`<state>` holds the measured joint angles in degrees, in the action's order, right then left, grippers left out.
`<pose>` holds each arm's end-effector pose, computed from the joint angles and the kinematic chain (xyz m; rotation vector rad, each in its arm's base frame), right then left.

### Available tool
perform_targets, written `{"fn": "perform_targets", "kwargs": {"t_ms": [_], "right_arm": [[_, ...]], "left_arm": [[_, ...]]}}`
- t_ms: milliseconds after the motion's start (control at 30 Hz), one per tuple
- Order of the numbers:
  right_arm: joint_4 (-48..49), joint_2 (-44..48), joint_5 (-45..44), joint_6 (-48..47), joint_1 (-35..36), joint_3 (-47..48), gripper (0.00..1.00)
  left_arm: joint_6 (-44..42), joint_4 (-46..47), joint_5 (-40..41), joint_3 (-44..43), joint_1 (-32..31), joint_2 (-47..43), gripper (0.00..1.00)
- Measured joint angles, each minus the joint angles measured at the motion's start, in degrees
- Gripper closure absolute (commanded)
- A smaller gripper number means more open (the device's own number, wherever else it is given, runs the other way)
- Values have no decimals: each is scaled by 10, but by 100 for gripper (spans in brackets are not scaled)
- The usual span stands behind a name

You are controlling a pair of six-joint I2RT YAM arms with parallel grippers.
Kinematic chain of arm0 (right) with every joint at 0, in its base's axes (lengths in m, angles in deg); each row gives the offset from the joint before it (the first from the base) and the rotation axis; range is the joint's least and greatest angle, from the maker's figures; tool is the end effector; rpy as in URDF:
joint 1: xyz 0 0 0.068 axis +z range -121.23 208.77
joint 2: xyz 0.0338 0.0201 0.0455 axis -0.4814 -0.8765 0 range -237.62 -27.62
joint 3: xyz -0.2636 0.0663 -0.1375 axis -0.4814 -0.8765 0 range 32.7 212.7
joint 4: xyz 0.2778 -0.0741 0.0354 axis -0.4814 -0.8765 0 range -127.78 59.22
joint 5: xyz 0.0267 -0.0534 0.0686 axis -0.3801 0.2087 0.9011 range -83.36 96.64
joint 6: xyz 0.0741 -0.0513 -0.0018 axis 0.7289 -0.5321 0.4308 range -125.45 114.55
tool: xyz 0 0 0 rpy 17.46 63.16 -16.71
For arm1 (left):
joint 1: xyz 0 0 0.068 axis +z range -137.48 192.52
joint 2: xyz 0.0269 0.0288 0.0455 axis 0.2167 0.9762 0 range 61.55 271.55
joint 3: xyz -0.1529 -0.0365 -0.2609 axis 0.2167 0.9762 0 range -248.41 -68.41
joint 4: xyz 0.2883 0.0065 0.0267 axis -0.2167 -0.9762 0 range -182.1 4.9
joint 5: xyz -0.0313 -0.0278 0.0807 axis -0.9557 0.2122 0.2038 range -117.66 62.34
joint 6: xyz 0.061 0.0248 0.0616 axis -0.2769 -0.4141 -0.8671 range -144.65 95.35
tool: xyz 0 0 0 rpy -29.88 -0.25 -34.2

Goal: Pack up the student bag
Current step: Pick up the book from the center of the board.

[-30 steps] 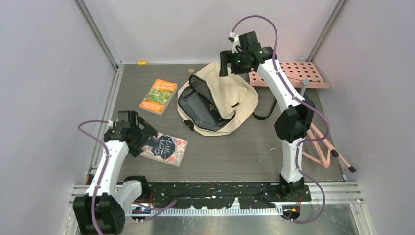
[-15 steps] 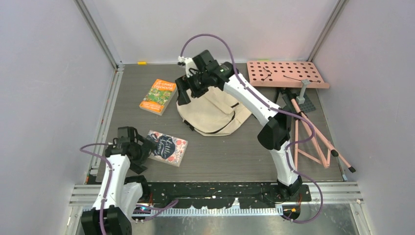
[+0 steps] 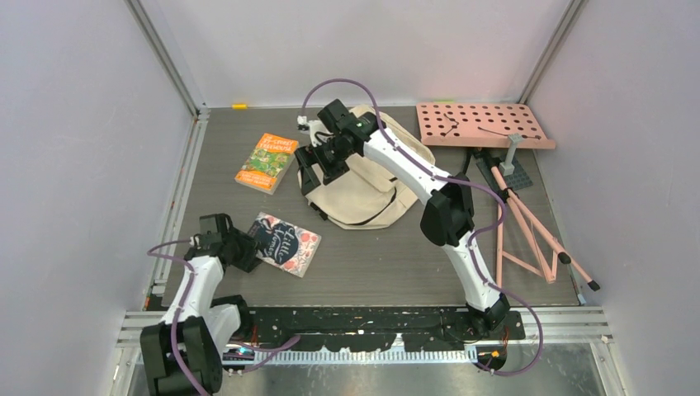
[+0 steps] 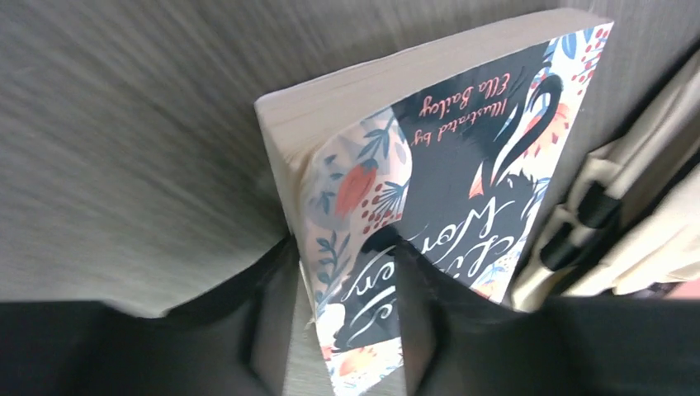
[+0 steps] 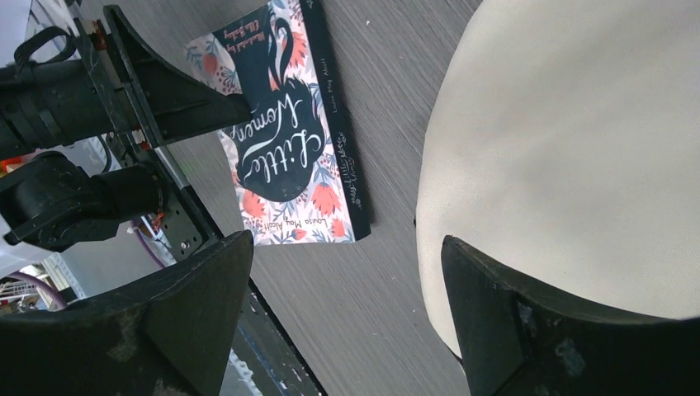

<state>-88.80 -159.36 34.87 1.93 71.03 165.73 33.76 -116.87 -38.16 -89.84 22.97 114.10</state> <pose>0.3968 0.4118 0.2798 -0.9892 2.4815 0.9422 0.1754 0.0175 0.1219 -1.4993 2.2941 -0.4983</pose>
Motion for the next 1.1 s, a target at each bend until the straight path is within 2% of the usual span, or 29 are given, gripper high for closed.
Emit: {"fn": "perform_targets", "kwargs": {"t_ms": [100,133,333,600,733,967,1100], "right_arm": [[-2,0,-1,-3,0,-6,11],[-4,0,-1,-5,0,-9,11],[-13,0,-5,-10,-6,-21,13],[-6,0,-7,13,-38,-21,13],[12,4,13,48,-71,-21,12],[69,49,85,116,-120,-35,9],[101,74,136,145,-123,-35,9]], "left_arm": [[-2,58,-29,5,2,37,98],[-5,71,-42,3,3,45,100],[-31,115,-65,-7,4,54,100],[-62,76,-34,-20,5,-97,100],[-70,70,-36,-44,6,-143,100],[-80,71,-96,-103,6,-168,100],[-75,98,-147,-121,6,-164,100]]}}
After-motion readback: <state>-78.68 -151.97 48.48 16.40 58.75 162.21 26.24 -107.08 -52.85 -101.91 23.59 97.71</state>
